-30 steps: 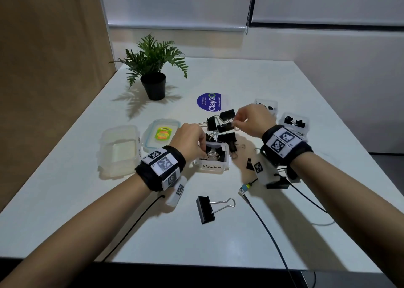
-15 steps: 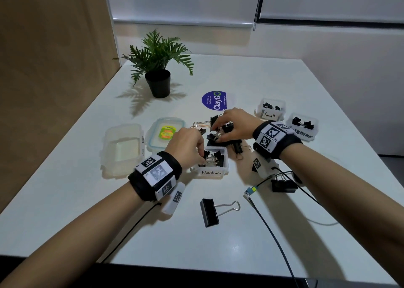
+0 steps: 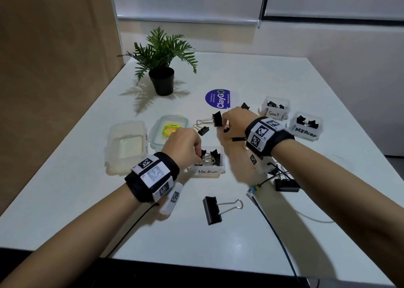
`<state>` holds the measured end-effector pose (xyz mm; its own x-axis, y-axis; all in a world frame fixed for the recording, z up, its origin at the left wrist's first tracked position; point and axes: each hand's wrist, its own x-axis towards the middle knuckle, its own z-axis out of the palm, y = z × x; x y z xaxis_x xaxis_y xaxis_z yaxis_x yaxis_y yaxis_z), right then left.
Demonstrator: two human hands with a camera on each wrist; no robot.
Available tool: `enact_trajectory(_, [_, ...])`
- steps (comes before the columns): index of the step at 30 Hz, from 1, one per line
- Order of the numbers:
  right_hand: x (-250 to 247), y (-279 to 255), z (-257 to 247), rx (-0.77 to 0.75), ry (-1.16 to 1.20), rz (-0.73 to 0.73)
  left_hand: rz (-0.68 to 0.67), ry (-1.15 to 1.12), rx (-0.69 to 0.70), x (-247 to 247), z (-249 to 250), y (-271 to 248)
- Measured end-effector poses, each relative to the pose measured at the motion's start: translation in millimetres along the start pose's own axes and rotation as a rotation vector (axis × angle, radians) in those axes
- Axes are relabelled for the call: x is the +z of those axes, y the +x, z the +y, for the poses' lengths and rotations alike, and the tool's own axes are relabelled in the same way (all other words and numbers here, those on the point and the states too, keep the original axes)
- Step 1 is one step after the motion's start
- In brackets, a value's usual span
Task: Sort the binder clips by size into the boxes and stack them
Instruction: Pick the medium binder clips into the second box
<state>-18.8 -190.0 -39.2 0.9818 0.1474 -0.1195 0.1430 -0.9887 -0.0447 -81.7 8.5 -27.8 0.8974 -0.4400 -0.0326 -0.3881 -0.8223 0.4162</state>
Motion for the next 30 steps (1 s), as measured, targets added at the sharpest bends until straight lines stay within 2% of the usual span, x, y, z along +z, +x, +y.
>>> enact_trajectory(4, [-0.8, -0.4, -4.9, -0.024, -0.038, 0.049, -0.001, -0.013, 0.013, -1.1, -1.3, 1.0])
enact_trajectory(6, [-6.2, -5.2, -1.9, -0.002, 0.101, 0.077, -0.007, -0.014, 0.027, -2.3, -1.5, 1.2])
enact_trajectory(9, [-20.5, -14.6, 7.4, 0.043, 0.434, 0.168, -0.012, -0.022, 0.043, -3.8, -2.2, 1.6])
enact_trajectory(11, [-31.8, -25.1, 13.7, 0.045, 0.557, 0.215, -0.017, -0.027, 0.049, -4.3, -1.9, 1.6])
enact_trajectory(16, [-52.3, -62.6, 13.1, -0.051, 0.757, 0.138, -0.016, -0.058, 0.049, -5.6, -0.1, 0.7])
enact_trajectory(21, [-59.4, -96.2, -9.2, -0.209, 0.764, 0.0, -0.02, -0.068, 0.036, -0.6, -1.2, 1.8])
enact_trajectory(26, [-41.3, -98.0, -31.3, -0.348, 0.444, 0.06, -0.017, -0.105, 0.016, 1.6, -3.7, 2.6])
enact_trajectory(30, [-30.0, -94.6, -42.3, -0.313, 0.349, 0.024, -0.019, -0.099, 0.005, 1.4, -5.3, 2.7])
